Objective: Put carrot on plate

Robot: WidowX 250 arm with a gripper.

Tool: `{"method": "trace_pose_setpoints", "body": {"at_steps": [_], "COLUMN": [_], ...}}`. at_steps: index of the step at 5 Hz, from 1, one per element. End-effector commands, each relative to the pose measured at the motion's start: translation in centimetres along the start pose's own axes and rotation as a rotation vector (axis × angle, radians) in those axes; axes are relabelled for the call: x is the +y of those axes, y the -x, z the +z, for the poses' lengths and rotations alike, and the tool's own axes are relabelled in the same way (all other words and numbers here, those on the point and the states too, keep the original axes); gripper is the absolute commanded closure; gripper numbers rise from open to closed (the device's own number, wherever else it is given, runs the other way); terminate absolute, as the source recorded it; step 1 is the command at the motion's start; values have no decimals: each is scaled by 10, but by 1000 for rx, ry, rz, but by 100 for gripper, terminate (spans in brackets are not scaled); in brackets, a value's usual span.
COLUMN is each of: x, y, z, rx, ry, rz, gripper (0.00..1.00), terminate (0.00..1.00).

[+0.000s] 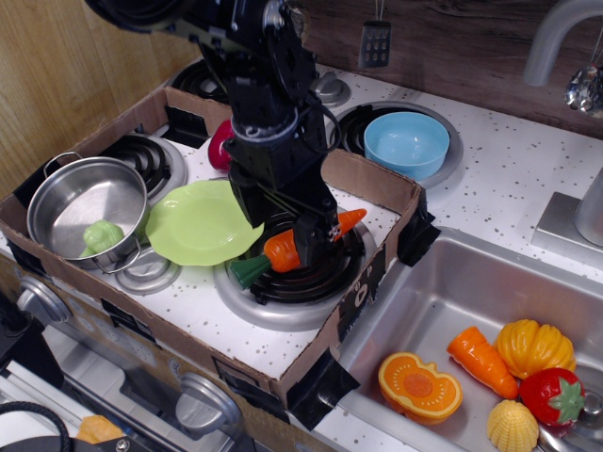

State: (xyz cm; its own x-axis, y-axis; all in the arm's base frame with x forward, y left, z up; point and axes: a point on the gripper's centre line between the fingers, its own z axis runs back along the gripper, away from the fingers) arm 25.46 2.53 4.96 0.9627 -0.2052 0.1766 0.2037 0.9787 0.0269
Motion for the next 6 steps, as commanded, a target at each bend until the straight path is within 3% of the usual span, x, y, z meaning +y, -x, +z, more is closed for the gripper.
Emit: {"method": "trace_pose_setpoints", "body": {"at_steps": [1,2,3,4,5,6], "x": [4,4,4,3,8,33], "y": [-4,-2,-1,-5,-11,-14], "z": [-21,-30,-28,-8,19,27], "rx": [-37,-44,-51,-36,-22,9], "ry": [-4,-7,-35,-93,-100,-62], "rz": [-31,-35,-52,-84,-93,-40], "gripper": [0,0,100,100,100,100], "terminate": [0,0,0,0,0,0]}}
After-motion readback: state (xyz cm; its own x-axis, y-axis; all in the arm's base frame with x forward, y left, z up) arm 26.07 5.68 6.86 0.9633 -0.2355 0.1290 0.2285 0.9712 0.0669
